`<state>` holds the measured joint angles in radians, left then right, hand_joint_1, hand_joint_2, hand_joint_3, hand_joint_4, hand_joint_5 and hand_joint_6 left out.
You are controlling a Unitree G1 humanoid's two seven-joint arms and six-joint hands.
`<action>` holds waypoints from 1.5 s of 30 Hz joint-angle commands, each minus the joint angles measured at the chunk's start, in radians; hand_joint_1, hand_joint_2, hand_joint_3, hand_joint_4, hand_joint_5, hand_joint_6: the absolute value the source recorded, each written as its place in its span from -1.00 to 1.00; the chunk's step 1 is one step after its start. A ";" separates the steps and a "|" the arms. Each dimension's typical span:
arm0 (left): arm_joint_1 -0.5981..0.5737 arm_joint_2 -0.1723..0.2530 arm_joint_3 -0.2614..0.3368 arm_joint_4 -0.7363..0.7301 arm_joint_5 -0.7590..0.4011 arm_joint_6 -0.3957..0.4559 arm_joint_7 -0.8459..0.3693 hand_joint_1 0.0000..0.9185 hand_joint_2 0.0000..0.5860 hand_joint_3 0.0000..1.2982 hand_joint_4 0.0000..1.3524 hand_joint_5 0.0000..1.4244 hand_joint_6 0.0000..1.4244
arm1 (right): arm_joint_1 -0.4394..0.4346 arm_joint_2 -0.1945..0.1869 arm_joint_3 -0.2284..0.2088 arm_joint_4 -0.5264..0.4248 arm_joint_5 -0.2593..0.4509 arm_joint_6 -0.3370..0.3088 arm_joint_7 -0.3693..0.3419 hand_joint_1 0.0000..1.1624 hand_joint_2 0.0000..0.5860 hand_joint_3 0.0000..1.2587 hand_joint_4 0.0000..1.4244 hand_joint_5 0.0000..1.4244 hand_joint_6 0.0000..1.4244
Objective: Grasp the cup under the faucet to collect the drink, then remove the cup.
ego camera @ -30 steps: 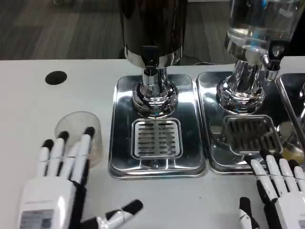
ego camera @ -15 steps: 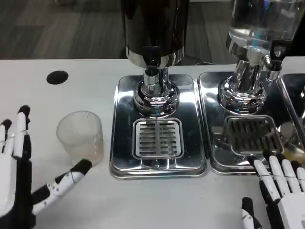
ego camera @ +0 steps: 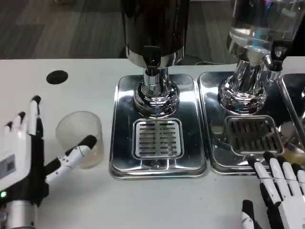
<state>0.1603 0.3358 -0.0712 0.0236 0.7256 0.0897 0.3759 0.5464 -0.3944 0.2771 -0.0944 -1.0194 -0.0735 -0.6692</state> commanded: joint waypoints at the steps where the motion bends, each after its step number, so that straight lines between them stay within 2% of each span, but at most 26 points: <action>1: -0.029 -0.001 -0.026 0.045 0.016 0.029 -0.006 -1.00 -0.94 -1.00 -1.00 -0.90 -0.90 | 0.014 -0.021 -0.019 -0.040 -0.014 0.002 -0.004 -0.63 0.72 -0.83 -1.00 -1.00 -1.00; 4: -0.052 0.004 -0.037 0.073 0.016 0.049 -0.009 -1.00 -0.93 -1.00 -1.00 -0.87 -0.86 | 0.018 -0.026 -0.029 -0.051 -0.011 -0.001 0.001 -0.63 0.72 -0.83 -1.00 -1.00 -1.00; 10: -0.102 -0.002 -0.074 0.115 0.047 0.090 -0.018 -0.93 -0.90 -1.00 -1.00 -0.81 -0.79 | 0.014 -0.021 -0.023 -0.046 -0.025 0.000 0.000 -0.62 0.74 -0.83 -1.00 -1.00 -1.00; 18: -0.152 -0.010 -0.132 0.172 0.045 0.122 -0.034 -0.89 -0.89 -1.00 -1.00 -0.74 -0.69 | 0.014 -0.022 -0.030 -0.031 -0.006 -0.010 -0.004 -0.60 0.73 -0.83 -1.00 -1.00 -1.00; 22: -0.153 -0.009 -0.142 0.188 0.037 0.120 -0.026 -0.75 -0.82 -0.89 -0.97 -0.60 -0.51 | 0.010 -0.022 -0.028 -0.019 -0.003 -0.013 -0.003 -0.59 0.73 -0.83 -1.00 -1.00 -1.00; 24: -0.144 -0.008 -0.139 0.188 0.031 0.114 -0.011 -0.63 -0.74 -0.76 -0.79 -0.43 -0.36 | 0.009 -0.024 -0.031 -0.014 0.004 -0.017 -0.002 -0.59 0.73 -0.83 -1.00 -1.00 -1.00; 29: -0.129 -0.001 -0.132 0.183 0.017 0.108 0.000 -0.33 -0.66 -0.41 -0.41 0.01 0.29 | 0.001 -0.028 -0.036 -0.007 0.016 -0.027 0.001 -0.58 0.73 -0.81 -1.00 -1.00 -1.00; 32: -0.124 0.000 -0.133 0.173 0.027 0.119 0.005 -0.30 -0.63 -0.24 -0.29 0.15 0.50 | -0.008 -0.029 -0.035 -0.002 0.018 -0.031 0.006 -0.57 0.73 -0.80 -1.00 -1.00 -1.00; 38: -0.119 -0.007 -0.129 0.155 0.029 0.133 0.016 -0.26 -0.62 -0.25 -0.27 0.22 0.59 | -0.018 -0.032 -0.035 0.023 0.034 -0.039 0.004 -0.57 0.73 -0.78 -1.00 -1.00 -1.00; 45: -0.111 -0.016 -0.120 0.146 0.011 0.111 0.038 -0.36 -0.55 -0.28 -0.24 0.22 0.62 | -0.020 -0.035 -0.038 0.036 0.048 -0.045 0.003 -0.57 0.73 -0.77 -1.00 -1.00 -1.00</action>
<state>0.0218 0.3291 -0.1943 0.1669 0.7512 0.2024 0.4165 0.5306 -0.4185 0.2478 -0.0665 -0.9784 -0.1087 -0.6675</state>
